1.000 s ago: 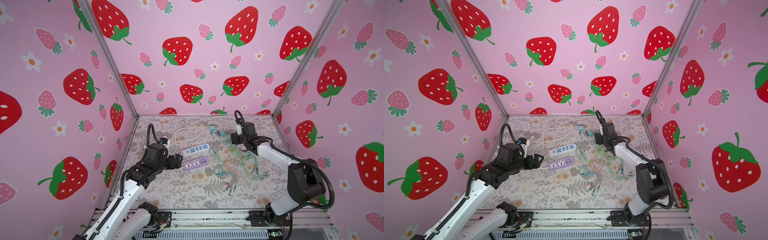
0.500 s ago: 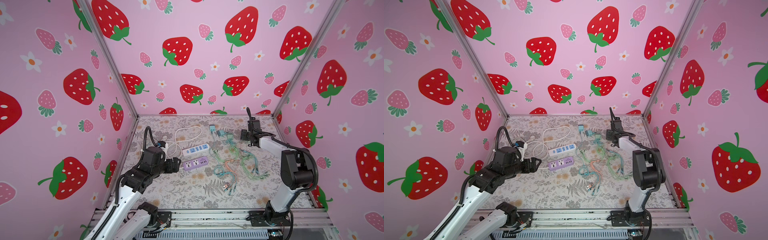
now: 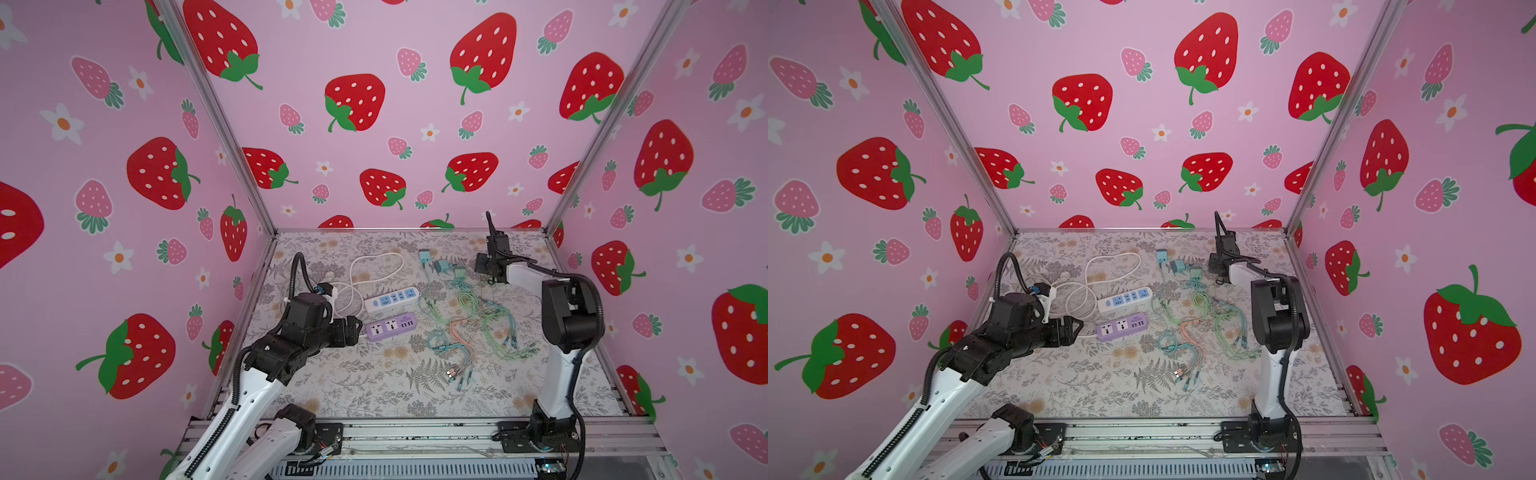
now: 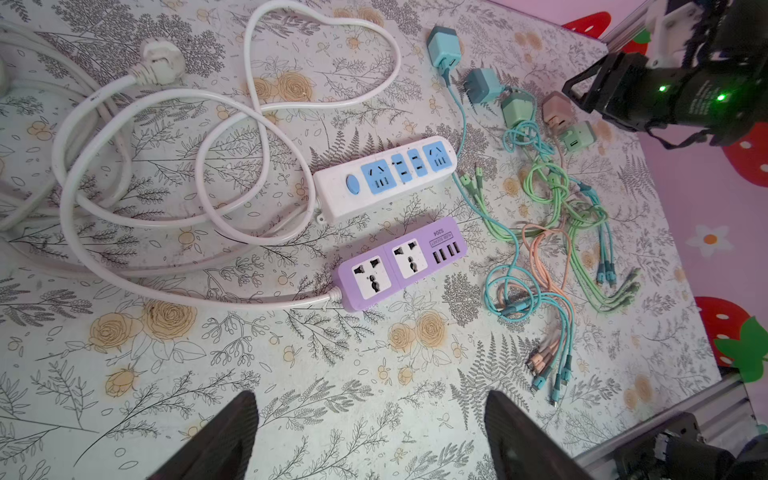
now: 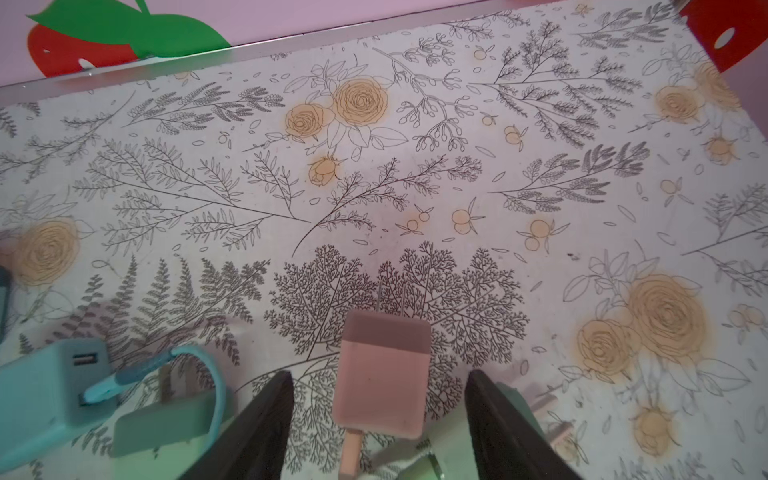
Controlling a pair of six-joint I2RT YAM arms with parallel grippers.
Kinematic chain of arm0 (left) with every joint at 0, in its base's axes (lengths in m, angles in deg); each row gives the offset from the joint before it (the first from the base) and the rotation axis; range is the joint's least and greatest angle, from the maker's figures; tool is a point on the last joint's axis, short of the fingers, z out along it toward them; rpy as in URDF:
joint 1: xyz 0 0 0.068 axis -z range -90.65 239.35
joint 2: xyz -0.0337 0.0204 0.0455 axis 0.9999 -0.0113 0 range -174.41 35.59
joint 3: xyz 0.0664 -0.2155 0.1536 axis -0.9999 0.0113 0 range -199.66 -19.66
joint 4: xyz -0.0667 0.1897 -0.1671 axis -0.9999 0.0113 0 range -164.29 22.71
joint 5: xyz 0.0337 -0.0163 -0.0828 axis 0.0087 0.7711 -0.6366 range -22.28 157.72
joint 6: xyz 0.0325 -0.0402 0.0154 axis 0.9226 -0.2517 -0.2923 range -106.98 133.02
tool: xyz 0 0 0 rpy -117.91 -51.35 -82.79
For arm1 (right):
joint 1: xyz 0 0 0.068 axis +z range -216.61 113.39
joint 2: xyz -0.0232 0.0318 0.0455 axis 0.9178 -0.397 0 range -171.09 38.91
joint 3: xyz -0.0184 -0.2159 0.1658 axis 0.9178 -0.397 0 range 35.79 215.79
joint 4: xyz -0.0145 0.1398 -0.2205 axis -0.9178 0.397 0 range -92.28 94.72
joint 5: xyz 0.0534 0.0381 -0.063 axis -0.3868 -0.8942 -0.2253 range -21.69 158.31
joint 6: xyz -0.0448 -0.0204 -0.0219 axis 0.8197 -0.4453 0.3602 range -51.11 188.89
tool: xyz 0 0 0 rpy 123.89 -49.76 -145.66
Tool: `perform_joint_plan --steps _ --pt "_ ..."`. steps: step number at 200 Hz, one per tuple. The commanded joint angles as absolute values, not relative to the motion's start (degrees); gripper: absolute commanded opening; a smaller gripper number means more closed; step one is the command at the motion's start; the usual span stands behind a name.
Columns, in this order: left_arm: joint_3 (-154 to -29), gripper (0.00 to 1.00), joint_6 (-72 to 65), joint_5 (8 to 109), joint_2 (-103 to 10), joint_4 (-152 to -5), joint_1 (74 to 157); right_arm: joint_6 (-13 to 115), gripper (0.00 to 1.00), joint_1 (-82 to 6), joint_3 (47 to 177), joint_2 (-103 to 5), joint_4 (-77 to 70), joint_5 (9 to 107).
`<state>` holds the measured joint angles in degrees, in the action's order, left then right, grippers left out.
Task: Insert the plug
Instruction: 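Close the right gripper on the pink charger body, then lift the pink charger with the right gripper while the left arm reaches toward the cables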
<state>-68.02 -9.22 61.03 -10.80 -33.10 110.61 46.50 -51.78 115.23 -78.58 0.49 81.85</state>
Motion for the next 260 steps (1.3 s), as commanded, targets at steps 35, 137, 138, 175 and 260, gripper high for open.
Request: perform_joint_plan --steps 35,137,138,175,260 --pt "-69.7 0.88 -8.0 61.1 -9.4 -30.3 110.8 43.3 0.65 -52.0 116.9 -81.5 1.8 83.3" --pt "-69.2 0.87 -7.8 61.4 -9.7 -30.6 110.8 44.1 0.6 -52.1 120.2 -85.9 4.6 83.2" --pt "-69.2 0.87 -7.9 61.3 -9.7 -30.6 110.7 44.1 0.6 -52.1 120.2 -85.9 4.6 83.2" --pt "-69.2 0.87 -7.9 61.4 -9.2 -30.6 110.8 44.3 0.57 -52.1 120.4 -86.6 5.2 82.6" --pt "-68.0 0.87 -8.9 60.4 -9.1 -32.5 110.8 51.5 0.37 -52.1 115.6 -76.2 -1.2 80.0"
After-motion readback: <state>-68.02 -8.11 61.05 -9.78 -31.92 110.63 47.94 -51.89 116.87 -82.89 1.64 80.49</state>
